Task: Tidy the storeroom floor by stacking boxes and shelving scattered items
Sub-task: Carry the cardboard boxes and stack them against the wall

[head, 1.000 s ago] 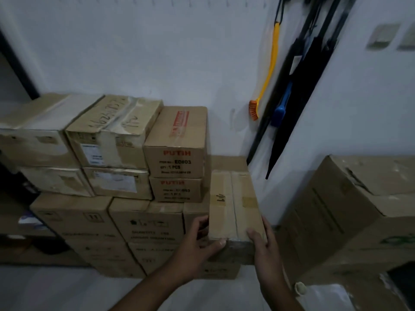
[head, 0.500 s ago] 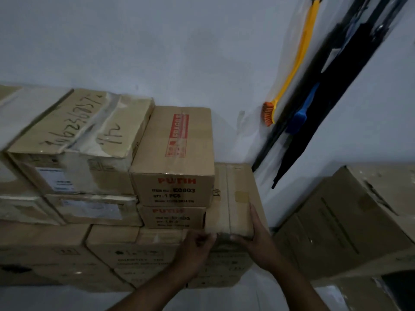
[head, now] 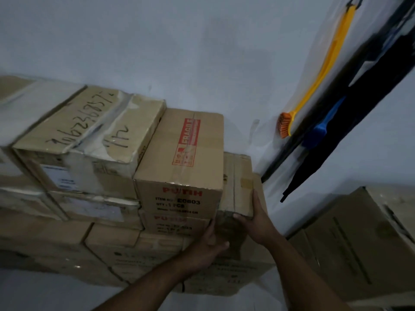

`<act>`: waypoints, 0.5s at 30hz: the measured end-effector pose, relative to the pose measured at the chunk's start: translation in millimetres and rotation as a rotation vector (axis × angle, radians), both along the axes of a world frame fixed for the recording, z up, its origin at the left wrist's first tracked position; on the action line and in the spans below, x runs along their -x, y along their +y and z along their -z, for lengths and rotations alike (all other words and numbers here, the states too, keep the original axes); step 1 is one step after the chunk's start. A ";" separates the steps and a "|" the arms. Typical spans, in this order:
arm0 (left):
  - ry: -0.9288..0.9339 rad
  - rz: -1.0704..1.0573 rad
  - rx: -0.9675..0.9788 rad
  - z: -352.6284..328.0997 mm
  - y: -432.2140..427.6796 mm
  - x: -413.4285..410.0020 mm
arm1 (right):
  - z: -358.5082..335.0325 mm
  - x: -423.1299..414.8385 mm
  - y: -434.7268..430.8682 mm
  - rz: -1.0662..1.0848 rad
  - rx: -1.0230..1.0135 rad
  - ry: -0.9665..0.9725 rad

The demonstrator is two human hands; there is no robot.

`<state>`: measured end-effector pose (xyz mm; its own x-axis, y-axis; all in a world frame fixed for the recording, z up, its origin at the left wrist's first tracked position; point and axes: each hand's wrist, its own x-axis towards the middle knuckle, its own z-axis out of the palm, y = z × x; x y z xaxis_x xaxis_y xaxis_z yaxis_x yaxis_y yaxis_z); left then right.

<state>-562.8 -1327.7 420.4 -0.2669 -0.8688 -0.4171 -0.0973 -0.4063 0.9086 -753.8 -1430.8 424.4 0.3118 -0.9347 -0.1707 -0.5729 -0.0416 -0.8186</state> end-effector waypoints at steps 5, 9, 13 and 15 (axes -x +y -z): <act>-0.085 -0.058 0.067 13.9 -0.7 9.3 | 7.2 6.8 -1.9 0.000 0.040 0.031; -0.203 -0.173 0.174 37.3 7.5 23.6 | 27.7 10.7 24.3 0.146 0.211 0.263; -0.415 -0.272 0.288 54.9 33.5 29.0 | 41.5 18.6 59.1 0.121 0.497 0.368; -0.460 -0.292 0.315 57.2 54.2 27.5 | 44.0 19.1 73.5 0.095 0.582 0.351</act>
